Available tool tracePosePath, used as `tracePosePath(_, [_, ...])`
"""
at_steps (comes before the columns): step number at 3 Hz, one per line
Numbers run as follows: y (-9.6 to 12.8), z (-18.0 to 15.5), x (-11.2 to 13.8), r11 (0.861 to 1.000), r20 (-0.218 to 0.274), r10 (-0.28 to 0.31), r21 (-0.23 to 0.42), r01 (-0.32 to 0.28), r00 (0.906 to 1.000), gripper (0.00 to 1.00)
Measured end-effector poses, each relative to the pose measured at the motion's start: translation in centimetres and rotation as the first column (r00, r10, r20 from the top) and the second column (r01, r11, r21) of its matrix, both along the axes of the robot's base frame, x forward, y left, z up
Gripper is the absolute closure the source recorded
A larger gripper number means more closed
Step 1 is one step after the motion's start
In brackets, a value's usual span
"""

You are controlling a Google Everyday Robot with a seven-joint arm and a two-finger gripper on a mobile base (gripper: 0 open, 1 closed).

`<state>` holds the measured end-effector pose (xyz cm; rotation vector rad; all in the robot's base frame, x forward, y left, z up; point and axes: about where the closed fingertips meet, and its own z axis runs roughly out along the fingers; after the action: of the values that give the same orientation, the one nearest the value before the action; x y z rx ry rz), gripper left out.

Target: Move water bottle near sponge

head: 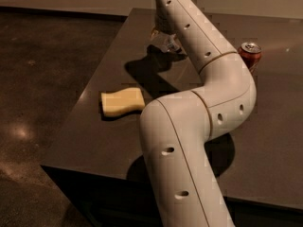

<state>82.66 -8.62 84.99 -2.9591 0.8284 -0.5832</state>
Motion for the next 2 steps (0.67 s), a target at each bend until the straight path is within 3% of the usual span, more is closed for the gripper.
tracePosePath(2, [0.3,1.6,-0.2,0.999,0.019,-0.014,0.041,0.013,0.9997,0.65])
